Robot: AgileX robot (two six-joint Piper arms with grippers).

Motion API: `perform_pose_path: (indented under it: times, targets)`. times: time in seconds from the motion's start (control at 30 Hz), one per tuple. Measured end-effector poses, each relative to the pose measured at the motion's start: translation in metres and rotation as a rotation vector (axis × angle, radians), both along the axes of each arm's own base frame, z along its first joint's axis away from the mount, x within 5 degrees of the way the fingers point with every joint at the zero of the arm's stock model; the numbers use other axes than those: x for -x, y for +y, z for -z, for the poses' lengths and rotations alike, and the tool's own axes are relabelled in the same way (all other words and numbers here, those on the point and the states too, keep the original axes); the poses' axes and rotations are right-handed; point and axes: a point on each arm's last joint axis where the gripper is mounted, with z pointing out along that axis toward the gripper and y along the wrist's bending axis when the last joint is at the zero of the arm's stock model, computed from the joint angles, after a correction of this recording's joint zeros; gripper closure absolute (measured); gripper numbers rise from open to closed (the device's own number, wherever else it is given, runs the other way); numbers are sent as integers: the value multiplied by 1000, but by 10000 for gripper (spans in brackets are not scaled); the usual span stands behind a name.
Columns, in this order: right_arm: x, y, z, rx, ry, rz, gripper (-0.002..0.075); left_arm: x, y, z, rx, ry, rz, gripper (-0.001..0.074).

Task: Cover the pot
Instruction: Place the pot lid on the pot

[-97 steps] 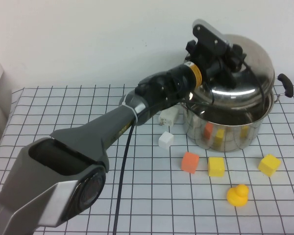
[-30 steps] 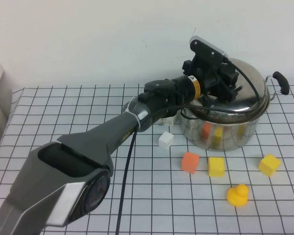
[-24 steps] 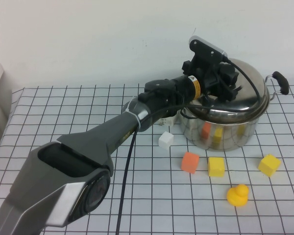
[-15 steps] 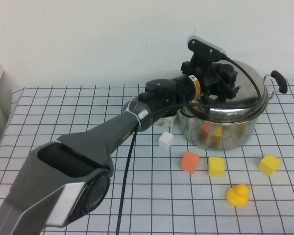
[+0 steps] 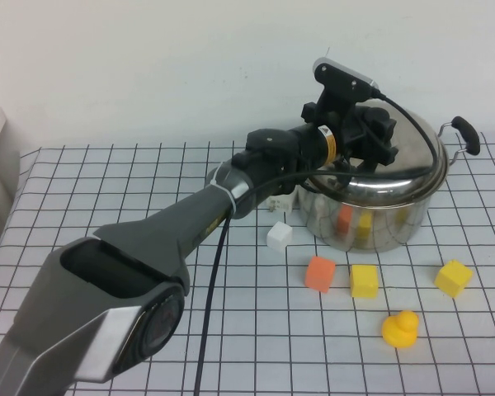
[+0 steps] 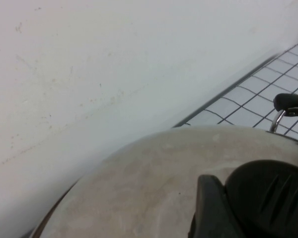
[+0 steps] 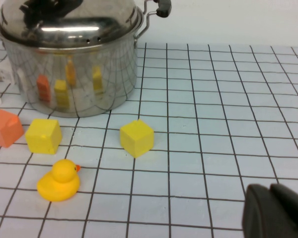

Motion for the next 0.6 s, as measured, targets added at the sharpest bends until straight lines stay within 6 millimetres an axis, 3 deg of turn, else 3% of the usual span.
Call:
perform_pose_path:
  times: [0.6]
  targets:
    - [0, 0, 0, 0, 0, 0, 717, 2, 0, 0, -25, 16, 27, 405]
